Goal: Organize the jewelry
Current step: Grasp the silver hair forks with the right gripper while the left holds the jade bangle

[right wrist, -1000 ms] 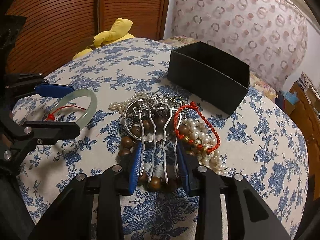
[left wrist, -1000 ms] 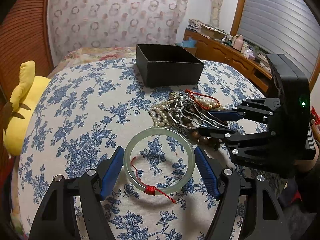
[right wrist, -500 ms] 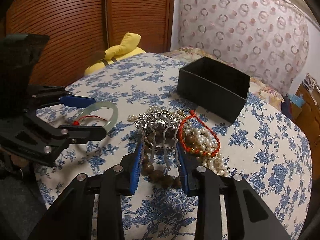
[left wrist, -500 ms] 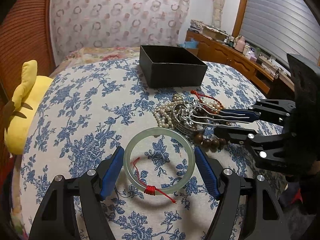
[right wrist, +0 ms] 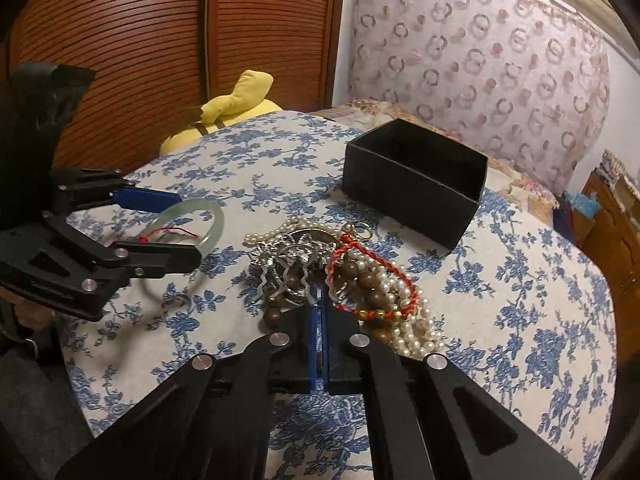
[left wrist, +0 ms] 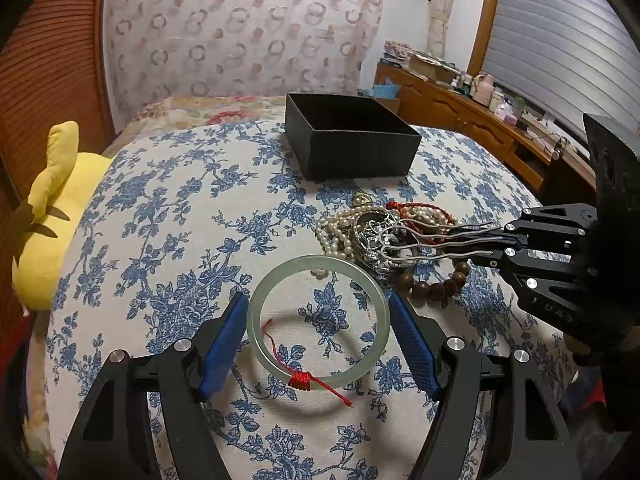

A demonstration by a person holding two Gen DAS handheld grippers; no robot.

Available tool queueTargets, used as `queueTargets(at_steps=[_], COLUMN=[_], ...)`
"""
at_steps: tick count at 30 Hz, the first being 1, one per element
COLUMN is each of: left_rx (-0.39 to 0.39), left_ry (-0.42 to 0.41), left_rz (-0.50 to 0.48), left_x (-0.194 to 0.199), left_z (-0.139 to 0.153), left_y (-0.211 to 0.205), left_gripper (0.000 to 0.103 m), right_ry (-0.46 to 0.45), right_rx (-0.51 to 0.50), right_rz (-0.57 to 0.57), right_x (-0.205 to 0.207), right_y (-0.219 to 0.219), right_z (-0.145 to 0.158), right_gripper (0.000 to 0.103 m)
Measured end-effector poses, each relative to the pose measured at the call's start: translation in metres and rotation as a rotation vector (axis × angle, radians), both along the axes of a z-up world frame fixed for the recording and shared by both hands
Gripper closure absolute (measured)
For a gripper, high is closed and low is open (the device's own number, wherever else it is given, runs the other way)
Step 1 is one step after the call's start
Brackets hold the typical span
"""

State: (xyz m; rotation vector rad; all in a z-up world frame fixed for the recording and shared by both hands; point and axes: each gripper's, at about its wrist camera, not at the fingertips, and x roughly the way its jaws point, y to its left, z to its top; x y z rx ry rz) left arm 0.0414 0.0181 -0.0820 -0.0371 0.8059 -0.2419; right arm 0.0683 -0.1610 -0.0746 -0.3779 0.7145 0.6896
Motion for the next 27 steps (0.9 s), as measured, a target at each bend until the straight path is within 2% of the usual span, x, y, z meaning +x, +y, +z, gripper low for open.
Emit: queueTargets(at_steps=[1, 3, 6, 14, 20, 27], left_rx=[-0.001, -0.001, -0.001, -0.003, -0.005, -0.003], left_ry=[-0.001, -0.002, -0.002, -0.002, -0.003, -0.007], left_rz=[0.000, 0.000, 0.001, 0.002, 0.012, 0.022], left_x=[0.000, 0.000, 0.000, 0.000, 0.000, 0.001], left_z=[0.000, 0.000, 0.000, 0.001, 0.003, 0.004], left_y=[-0.001, 0.000, 0.000, 0.002, 0.007, 0.011], left_gripper=[0.034, 0.034, 0.034, 0.034, 0.034, 0.034], right_ry=[0.000, -0.007, -0.039, -0.087, -0.108, -0.125], right_rx=[-0.003, -0.006, -0.028, -0.068, -0.086, -0.130], right_rz=[-0.002, -0.007, -0.012, 0.045, 0.096, 0.115], right_x=[0.001, 0.002, 0.000, -0.004, -0.006, -0.022], right_y=[0.000, 0.000, 0.001, 0.011, 0.018, 0.018], right_z=[-0.001, -0.001, -0.001, -0.002, -0.002, -0.004], right_gripper=[0.095, 0.078, 0.058, 0.058, 0.068, 0.069])
